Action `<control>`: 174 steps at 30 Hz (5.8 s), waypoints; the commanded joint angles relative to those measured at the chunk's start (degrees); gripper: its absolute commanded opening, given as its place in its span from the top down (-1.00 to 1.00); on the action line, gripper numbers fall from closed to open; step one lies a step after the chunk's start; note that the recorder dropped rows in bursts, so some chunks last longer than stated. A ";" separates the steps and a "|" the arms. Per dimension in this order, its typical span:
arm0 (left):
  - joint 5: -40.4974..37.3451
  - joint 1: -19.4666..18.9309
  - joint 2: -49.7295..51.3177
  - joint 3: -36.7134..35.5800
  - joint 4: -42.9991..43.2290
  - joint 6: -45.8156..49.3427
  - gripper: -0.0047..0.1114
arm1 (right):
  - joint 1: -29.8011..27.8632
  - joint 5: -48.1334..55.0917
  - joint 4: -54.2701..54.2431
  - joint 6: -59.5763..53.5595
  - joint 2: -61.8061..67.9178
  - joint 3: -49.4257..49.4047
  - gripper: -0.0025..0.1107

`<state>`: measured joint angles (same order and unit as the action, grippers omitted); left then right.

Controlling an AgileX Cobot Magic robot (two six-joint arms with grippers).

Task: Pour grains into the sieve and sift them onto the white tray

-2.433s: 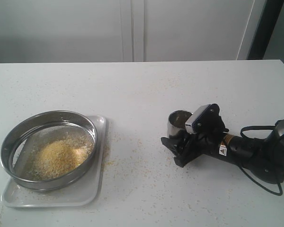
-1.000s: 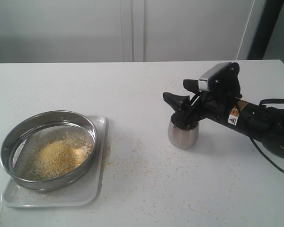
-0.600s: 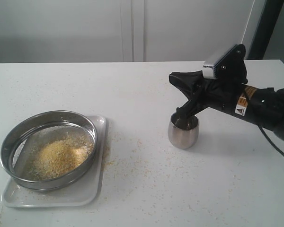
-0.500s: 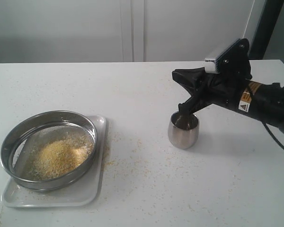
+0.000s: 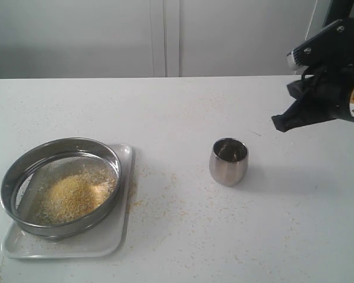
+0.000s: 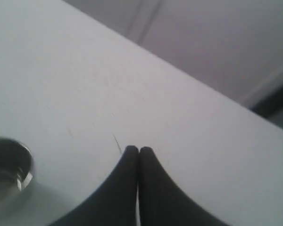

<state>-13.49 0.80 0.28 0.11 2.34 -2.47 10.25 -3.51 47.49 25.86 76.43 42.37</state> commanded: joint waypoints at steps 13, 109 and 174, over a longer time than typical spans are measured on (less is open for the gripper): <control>0.12 -0.12 -0.28 -0.11 -0.44 -0.25 0.92 | -0.67 36.73 -30.06 -14.74 -1.01 2.12 0.96; -23.12 -0.12 85.74 61.05 -11.20 17.25 -0.27 | -7.50 36.45 -47.49 -27.63 -9.17 2.12 0.96; -15.55 -0.12 104.73 64.63 -8.80 17.47 0.92 | -7.50 36.35 -47.49 -27.63 -9.17 2.12 0.96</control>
<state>-27.11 0.80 104.97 64.67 -6.23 15.35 3.00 33.72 0.00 -1.37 67.65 44.21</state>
